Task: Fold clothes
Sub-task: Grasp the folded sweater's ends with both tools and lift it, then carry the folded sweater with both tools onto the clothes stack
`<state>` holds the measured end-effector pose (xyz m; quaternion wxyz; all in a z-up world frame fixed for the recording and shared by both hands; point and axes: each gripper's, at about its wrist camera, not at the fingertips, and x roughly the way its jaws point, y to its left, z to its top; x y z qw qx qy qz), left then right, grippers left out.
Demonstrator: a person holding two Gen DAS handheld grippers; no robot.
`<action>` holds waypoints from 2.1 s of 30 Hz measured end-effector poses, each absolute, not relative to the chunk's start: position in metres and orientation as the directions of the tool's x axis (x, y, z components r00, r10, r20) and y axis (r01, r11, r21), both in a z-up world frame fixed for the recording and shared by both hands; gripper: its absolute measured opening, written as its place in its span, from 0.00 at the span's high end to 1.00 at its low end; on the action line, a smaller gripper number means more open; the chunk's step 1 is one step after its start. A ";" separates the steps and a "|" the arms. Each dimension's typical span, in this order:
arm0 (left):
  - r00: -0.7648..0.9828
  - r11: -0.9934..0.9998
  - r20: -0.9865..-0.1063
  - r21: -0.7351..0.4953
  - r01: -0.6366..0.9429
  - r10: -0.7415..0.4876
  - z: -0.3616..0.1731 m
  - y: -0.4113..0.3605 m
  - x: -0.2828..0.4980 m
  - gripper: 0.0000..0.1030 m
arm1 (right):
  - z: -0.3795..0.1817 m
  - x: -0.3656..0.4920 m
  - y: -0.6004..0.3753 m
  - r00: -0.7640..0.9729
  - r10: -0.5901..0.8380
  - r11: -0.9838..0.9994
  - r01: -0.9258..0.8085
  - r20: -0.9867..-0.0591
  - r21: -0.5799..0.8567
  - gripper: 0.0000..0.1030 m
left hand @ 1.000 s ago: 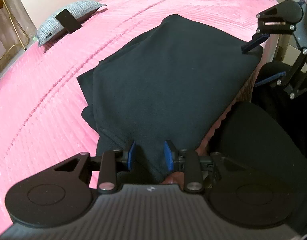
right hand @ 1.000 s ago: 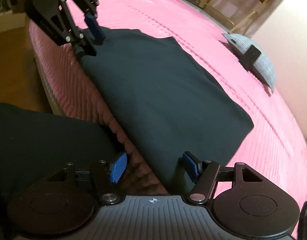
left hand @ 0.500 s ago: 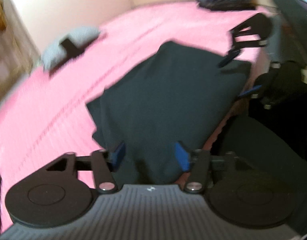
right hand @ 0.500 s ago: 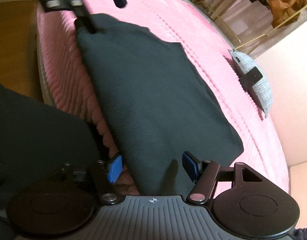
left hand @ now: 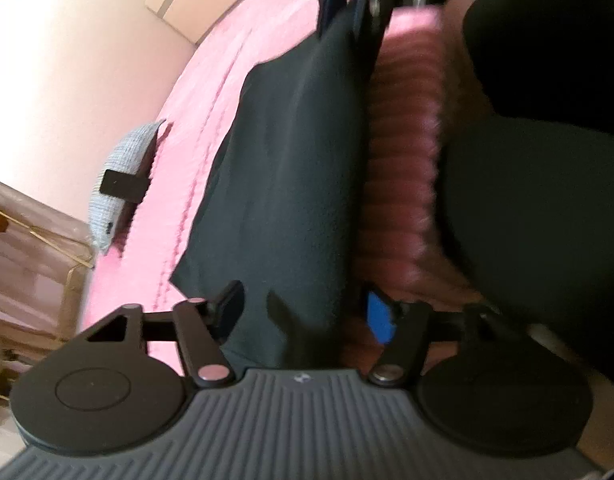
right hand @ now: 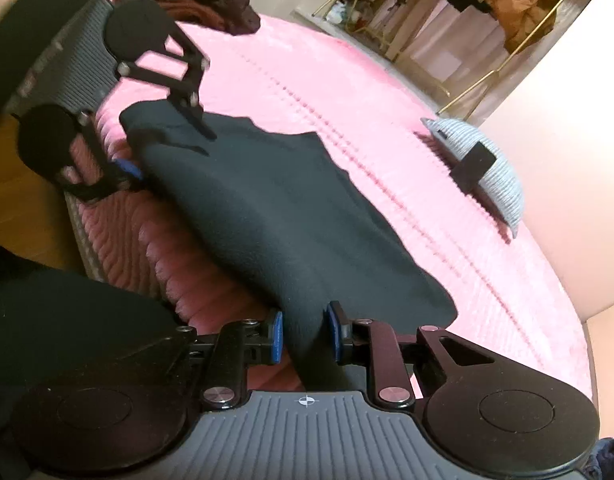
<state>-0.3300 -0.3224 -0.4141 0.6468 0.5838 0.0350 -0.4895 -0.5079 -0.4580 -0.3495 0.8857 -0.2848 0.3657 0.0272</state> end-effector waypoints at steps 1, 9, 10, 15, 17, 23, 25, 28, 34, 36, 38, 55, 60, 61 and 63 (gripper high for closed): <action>0.543 -0.171 -0.609 0.741 0.649 -0.579 -0.418 -0.326 -0.329 0.57 | -0.351 -0.509 -0.458 0.733 -0.163 0.835 -0.254 -0.660 -0.488 0.79; 0.542 -0.160 -0.614 0.733 0.661 -0.574 -0.411 -0.328 -0.318 0.81 | -0.379 -0.524 -0.448 0.749 -0.230 0.787 -0.233 -0.622 -0.571 0.32; 0.530 -0.144 -0.622 0.716 0.683 -0.576 -0.406 -0.327 -0.314 0.82 | -0.384 -0.523 -0.447 0.750 -0.244 0.771 -0.234 -0.614 -0.592 0.32; 0.467 -0.069 -0.665 0.613 0.787 -0.582 -0.377 -0.332 -0.298 0.82 | -0.406 -0.518 -0.443 0.758 -0.312 0.682 -0.242 -0.573 -0.690 0.32; 0.465 -0.070 -0.669 0.610 0.789 -0.580 -0.372 -0.334 -0.296 0.82 | -0.412 -0.514 -0.449 0.759 -0.318 0.659 -0.255 -0.569 -0.708 0.37; 0.460 -0.110 -0.708 0.598 0.794 -0.536 -0.371 -0.345 -0.296 0.82 | -0.407 -0.505 -0.484 0.744 -0.226 0.727 -0.301 -0.629 -0.617 0.82; 0.464 -0.128 -0.721 0.599 0.790 -0.514 -0.371 -0.349 -0.296 0.82 | -0.395 -0.501 -0.494 0.742 -0.167 0.754 -0.328 -0.649 -0.569 0.83; 0.444 -0.148 -0.766 0.562 0.814 -0.465 -0.362 -0.358 -0.287 0.83 | -0.367 -0.496 -0.510 0.729 -0.091 0.783 -0.369 -0.678 -0.501 0.84; 0.387 -0.221 -0.834 0.494 0.841 -0.393 -0.304 -0.385 -0.278 0.84 | -0.283 -0.484 -0.537 0.655 -0.072 0.788 -0.425 -0.752 -0.445 0.85; 0.356 -0.239 -0.851 0.465 0.852 -0.387 -0.271 -0.396 -0.275 0.84 | -0.246 -0.486 -0.547 0.626 -0.081 0.787 -0.438 -0.775 -0.435 0.85; 0.324 -0.265 -0.861 0.443 0.857 -0.391 -0.237 -0.408 -0.273 0.84 | -0.207 -0.488 -0.559 0.588 -0.089 0.795 -0.445 -0.804 -0.413 0.85; 0.011 -0.528 -0.697 0.553 0.644 -0.717 -0.001 -0.647 -0.328 0.84 | 0.038 -0.619 -0.751 0.461 -0.558 0.809 0.116 -0.690 -0.577 0.85; -0.078 -0.514 -0.587 0.629 0.583 -0.806 0.046 -0.787 -0.381 0.84 | 0.084 -0.685 -0.878 0.447 -0.694 0.701 0.239 -0.564 -0.672 0.85; -0.082 -0.502 -0.568 0.639 0.583 -0.819 0.054 -0.820 -0.395 0.84 | 0.091 -0.697 -0.910 0.454 -0.706 0.686 0.247 -0.544 -0.684 0.85; -0.081 -0.476 -0.537 0.655 0.587 -0.840 0.069 -0.884 -0.422 0.84 | 0.107 -0.721 -0.974 0.467 -0.727 0.657 0.259 -0.503 -0.708 0.85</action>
